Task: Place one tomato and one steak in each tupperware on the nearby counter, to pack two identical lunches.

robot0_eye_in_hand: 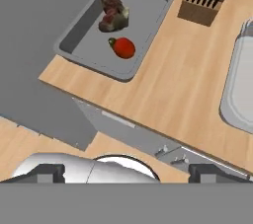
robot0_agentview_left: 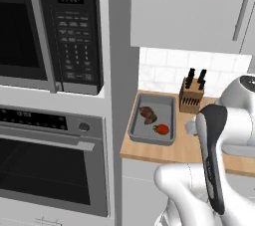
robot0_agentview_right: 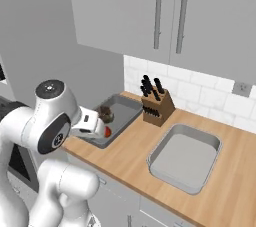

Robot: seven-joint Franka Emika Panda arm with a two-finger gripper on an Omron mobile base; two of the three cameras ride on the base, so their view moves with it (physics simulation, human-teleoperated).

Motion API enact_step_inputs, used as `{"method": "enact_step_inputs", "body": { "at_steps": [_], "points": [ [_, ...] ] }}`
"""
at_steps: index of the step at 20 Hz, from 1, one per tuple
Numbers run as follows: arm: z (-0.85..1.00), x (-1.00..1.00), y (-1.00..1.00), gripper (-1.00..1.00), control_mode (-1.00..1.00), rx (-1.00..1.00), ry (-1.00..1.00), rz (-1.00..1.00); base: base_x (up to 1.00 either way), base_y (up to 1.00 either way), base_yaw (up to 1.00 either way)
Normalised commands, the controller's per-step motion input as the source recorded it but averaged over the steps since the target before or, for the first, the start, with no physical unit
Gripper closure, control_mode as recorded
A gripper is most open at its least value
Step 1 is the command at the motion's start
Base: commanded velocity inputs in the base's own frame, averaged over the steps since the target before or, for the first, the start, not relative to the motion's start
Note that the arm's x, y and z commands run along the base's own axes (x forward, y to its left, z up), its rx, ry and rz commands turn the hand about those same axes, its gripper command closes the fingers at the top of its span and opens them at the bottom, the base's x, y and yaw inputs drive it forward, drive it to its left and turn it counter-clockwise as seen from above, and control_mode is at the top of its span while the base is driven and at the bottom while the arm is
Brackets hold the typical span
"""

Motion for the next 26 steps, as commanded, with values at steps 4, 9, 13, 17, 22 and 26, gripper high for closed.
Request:
{"method": "enact_step_inputs", "body": {
  "at_steps": [4,9,13,17,22,26],
  "points": [
    [-0.02,-0.75,0.04,-1.0,1.0,-0.02,-0.05,0.0,-0.25,0.04,0.0],
    [0.0,0.0,0.0,-1.0,1.0,0.0,0.0,0.0,-1.0,0.34,0.06],
    [0.0,0.0,0.0,-1.0,1.0,0.0,0.0,0.0,-0.96,0.69,0.36],
    [0.0,0.0,0.0,-1.0,1.0,0.0,0.0,0.0,-0.82,0.79,0.58],
    [0.0,0.0,0.0,-1.0,1.0,0.0,0.0,0.0,-0.64,0.84,0.61],
    [0.0,0.0,0.0,-1.0,1.0,0.0,0.0,0.0,-0.04,0.92,0.58]
  ]
}}
